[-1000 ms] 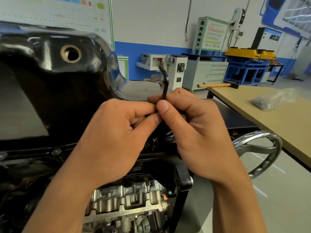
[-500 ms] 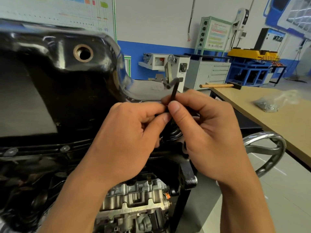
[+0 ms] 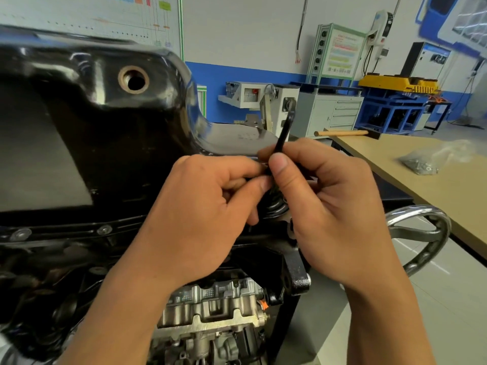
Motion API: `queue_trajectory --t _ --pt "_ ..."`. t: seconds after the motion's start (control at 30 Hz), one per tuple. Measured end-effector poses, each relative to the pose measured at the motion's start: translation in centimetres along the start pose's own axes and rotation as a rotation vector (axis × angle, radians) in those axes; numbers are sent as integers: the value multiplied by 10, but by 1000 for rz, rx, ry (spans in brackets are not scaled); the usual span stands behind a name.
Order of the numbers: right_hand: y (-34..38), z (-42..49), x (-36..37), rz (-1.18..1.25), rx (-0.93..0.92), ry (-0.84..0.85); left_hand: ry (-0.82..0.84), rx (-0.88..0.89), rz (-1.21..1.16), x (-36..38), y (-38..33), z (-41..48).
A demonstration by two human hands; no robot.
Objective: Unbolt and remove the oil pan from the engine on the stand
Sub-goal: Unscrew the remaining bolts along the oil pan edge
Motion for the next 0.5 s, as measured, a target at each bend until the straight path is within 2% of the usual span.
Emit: queue_trajectory --t 0.17,0.33,0.4,0.5 --pt "1 -1 3 37 5 -11 -31 -14 -9 2 2 -2" --pt "3 -2 -9 168 17 -208 -163 -36 1 0 6 -2" --pt "7 -2 -4 143 -11 -164 -129 -47 19 2 8 -2" --pt "8 0 3 57 -30 -68 5 -9 9 4 3 -2"
Point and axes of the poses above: each hand's wrist, its own z-axis towards the middle knuckle, its own x-axis out of the palm, y = z × x, the point moved 8 cm from there along z, towards the middle knuckle, and after that the axes turned 10 degrees about x, right-handed, at the moved point
